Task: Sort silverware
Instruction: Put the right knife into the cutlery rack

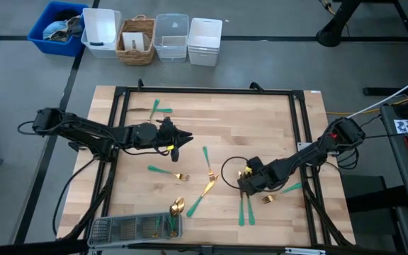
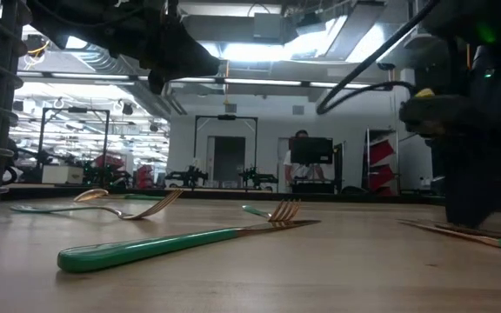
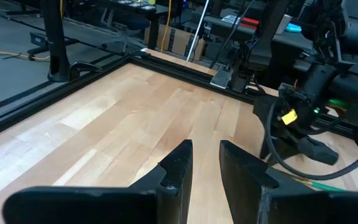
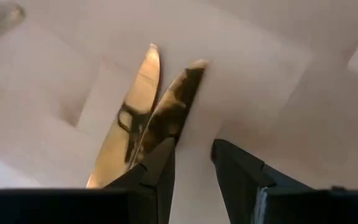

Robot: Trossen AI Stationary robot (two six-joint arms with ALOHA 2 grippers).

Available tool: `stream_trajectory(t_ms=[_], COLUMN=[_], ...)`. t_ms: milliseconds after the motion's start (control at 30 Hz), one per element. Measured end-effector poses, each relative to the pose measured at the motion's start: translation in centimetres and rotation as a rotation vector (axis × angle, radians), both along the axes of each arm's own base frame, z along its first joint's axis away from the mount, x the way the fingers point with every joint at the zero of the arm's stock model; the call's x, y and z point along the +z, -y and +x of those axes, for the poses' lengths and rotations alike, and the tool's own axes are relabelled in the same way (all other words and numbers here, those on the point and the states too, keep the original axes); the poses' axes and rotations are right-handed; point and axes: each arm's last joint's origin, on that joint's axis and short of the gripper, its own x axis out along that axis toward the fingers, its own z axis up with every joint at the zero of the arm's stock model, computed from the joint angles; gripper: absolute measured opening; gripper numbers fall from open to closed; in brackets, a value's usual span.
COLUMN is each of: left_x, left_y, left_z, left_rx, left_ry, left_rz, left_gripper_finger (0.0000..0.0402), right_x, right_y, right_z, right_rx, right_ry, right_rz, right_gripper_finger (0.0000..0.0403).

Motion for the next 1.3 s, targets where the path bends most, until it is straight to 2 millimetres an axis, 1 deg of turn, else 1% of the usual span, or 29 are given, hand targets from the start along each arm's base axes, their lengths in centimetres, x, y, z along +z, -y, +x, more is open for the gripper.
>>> stream_trajectory(t_ms=[233, 400, 467, 567, 667, 733, 867, 967, 1033, 1167, 1300], left_x=[-0.2, -0.3, -0.4, -0.4, -0.4, -0.4, -0.4, -0.4, -0.4, -0.4, -0.4], left_y=[0.0, 0.0, 0.0, 0.0, 0.0, 0.0, 0.0, 0.0, 0.0, 0.0, 0.0], left_z=[-0.1, -0.1, -0.1, -0.1, -0.1, -0.1, -0.1, -0.1, -0.1, -0.1, -0.1], left_rx=[-0.001, -0.006, -0.006, -0.006, -0.006, -0.006, -0.007, -0.007, -0.007, -0.007, -0.008], left_ry=[-0.025, -0.042, -0.05, -0.049, -0.049, -0.049, -0.049, -0.048, -0.048, -0.048, -0.049], left_rz=[0.003, 0.023, 0.026, 0.026, 0.026, 0.026, 0.026, 0.026, 0.026, 0.025, 0.025], left_gripper_finger=[0.0072, 0.0072, 0.0072, 0.0072, 0.0072, 0.0072, 0.0072, 0.0072, 0.0072, 0.0072, 0.0072], right_x=[-0.1, 0.0, 0.3, 1.5, 3.1, 4.1, 4.6, 4.1, 3.4, 1.8, 1.0], right_y=[1.3, 2.3, 2.2, 1.9, 0.8, -0.2, -2.5, -3.9, -4.9, -6.4, -6.8], right_z=[0.4, 0.8, 0.9, 1.3, 1.5, 1.8, 1.8, 1.4, 1.0, 1.2, 1.6], right_rx=[0.01, 0.068, 0.096, 0.109, 0.142, 0.175, 0.22, 0.203, 0.2, 0.22, 0.228], right_ry=[-0.016, -0.035, -0.053, -0.085, -0.119, -0.099, -0.018, -0.024, -0.05, -0.057, -0.048], right_rz=[-0.056, -0.076, -0.07, -0.056, -0.019, 0.019, 0.071, 0.089, 0.096, 0.125, 0.128], right_gripper_finger=[0.0117, 0.0117, 0.0117, 0.0117, 0.0117, 0.0117, 0.0117, 0.0117, 0.0117, 0.0117, 0.0117])
